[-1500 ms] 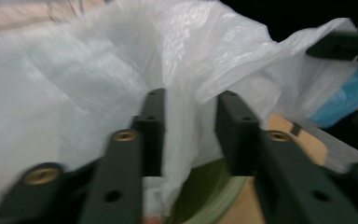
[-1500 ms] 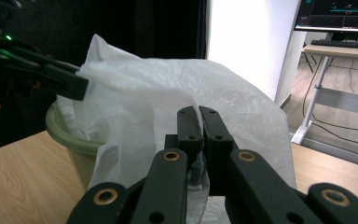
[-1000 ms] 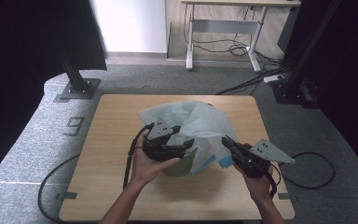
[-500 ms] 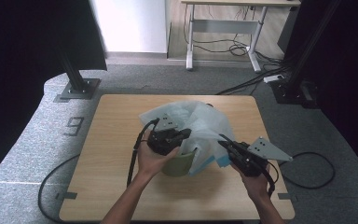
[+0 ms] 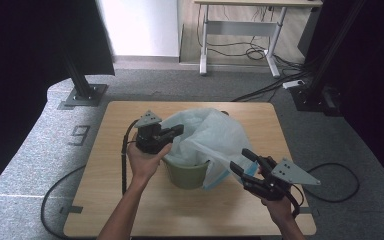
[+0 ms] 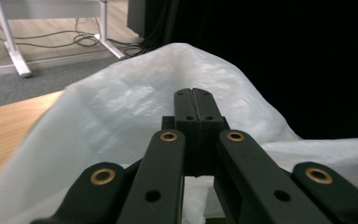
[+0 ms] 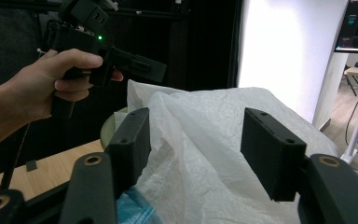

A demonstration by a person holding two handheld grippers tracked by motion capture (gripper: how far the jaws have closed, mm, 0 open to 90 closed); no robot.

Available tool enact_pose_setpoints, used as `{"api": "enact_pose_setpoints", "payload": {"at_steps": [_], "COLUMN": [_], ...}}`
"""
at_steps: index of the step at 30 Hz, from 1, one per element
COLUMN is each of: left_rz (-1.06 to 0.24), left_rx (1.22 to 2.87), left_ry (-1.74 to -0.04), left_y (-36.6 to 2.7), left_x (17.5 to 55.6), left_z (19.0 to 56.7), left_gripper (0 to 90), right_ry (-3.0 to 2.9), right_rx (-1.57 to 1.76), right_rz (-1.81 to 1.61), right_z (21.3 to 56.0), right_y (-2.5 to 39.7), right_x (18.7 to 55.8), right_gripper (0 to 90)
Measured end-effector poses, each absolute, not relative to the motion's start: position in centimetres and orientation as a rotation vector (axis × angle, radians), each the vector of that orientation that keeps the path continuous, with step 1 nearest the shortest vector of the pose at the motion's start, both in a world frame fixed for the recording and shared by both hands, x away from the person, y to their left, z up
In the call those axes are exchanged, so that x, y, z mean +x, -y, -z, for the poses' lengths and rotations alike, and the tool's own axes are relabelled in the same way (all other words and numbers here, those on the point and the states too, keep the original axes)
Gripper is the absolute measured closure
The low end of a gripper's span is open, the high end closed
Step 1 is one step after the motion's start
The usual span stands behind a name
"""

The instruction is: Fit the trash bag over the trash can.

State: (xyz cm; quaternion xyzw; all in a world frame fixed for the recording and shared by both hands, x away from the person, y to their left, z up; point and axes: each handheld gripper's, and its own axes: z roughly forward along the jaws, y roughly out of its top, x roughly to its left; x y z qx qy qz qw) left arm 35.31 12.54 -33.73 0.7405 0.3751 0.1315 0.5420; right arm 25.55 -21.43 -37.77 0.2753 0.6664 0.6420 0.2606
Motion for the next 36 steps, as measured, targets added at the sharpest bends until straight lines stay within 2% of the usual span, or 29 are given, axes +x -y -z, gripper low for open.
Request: {"api": "enact_pose_setpoints", "payload": {"at_steps": [5, 7, 11, 14, 19, 22, 25, 28, 30, 33, 36], "left_rz": [-0.275, -0.236, -0.231, -0.246, -0.236, -0.223, -0.221, -0.243, -0.254, -0.247, -0.235], "left_rx": [1.774, 1.812, 1.872, 1.882, 1.870, 1.873, 1.888, 1.925, 1.941, 1.935, 1.933], "left_ry": [-0.855, -0.797, -0.705, -0.687, -0.698, -0.680, -0.665, -0.678, -0.708, -0.741, -0.762], "left_y": [-12.5, -11.8, -10.3, -9.9, -9.5, -9.0, -8.3, -7.6, -7.3, -7.0, -6.9], "left_x": [35.2, 34.9, 33.9, 33.7, 33.5, 33.1, 32.8, 32.9, 33.2, 33.8, 34.3], "left_z": [34.2, 34.5, 35.0, 35.3, 35.6, 35.7, 35.8, 35.9, 36.0, 36.2, 36.3], "left_gripper": [89.8, 89.4, 74.7, 66.0, 40.3, 31.9, 27.9, 27.5, 30.9, 43.7, 61.5], "right_ry": [-1.809, -1.813, -1.832, -1.833, -1.799, -1.784, -1.777, -1.779, -1.780, -1.790, -1.792], "right_rx": [0.803, 0.824, 0.837, 0.835, 0.842, 0.854, 0.858, 0.855, 0.842, 0.816, 0.802], "right_rz": [-1.745, -1.739, -1.731, -1.733, -1.743, -1.740, -1.733, -1.745, -1.752, -1.759, -1.753], "right_z": [38.7, 39.0, 39.4, 39.2, 38.4, 38.1, 37.8, 37.6, 37.4, 37.1, 37.0], "right_y": [22.4, 22.7, 23.0, 23.0, 22.9, 22.6, 22.2, 21.8, 21.6, 21.3, 21.1], "right_x": [25.8, 26.1, 26.7, 27.0, 27.1, 27.2, 27.3, 27.5, 27.5, 27.3, 27.0], "right_gripper": [40.0, 49.4, 76.6, 84.5, 88.3, 88.5, 88.5, 88.5, 88.5, 88.5, 84.8]}}
